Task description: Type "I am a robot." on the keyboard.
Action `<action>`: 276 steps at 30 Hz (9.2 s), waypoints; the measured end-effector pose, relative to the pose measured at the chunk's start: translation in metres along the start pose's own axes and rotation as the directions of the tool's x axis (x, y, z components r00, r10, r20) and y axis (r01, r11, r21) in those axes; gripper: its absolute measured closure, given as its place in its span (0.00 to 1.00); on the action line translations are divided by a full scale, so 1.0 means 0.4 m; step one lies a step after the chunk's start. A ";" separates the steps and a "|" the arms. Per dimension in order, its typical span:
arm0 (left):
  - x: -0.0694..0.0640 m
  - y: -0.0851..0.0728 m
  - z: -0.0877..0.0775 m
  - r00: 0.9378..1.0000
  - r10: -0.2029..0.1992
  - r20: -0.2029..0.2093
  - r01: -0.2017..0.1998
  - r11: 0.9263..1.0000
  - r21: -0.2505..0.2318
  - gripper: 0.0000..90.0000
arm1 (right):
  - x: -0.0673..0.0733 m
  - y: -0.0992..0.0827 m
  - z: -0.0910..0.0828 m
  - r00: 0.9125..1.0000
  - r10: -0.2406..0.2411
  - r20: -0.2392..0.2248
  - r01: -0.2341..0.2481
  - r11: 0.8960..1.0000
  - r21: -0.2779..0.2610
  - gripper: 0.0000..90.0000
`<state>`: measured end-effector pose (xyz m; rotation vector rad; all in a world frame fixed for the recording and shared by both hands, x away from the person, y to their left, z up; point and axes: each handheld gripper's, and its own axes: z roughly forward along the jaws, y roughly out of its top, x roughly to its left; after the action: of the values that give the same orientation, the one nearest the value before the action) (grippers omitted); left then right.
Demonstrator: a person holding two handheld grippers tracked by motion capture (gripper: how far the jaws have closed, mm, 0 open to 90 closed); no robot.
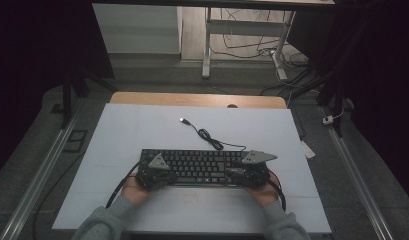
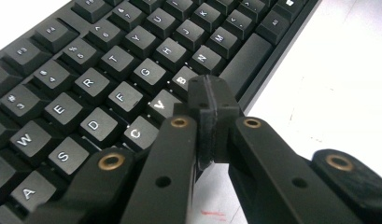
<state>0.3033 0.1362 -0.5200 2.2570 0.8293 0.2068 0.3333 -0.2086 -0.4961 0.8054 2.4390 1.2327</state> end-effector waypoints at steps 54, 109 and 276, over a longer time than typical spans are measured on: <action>0.095 0.003 -0.080 0.979 -0.178 -0.104 0.165 0.978 -0.126 0.46 | -0.001 -0.001 0.003 1.000 0.003 0.002 -0.003 1.000 0.008 0.57; 0.106 0.037 0.010 0.988 -0.108 -0.112 0.102 0.993 -0.054 0.99 | 0.001 -0.003 0.004 1.000 -0.009 0.011 0.008 1.000 0.013 0.57; 0.101 -0.001 -0.090 0.982 -0.175 -0.074 0.165 0.979 -0.121 0.45 | 0.017 0.038 0.032 0.999 -0.010 -0.039 0.009 0.999 -0.035 0.58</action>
<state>0.3216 0.1819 -0.4974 2.0695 1.0240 0.2642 0.3391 -0.1891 -0.4915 0.7664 2.4422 1.2952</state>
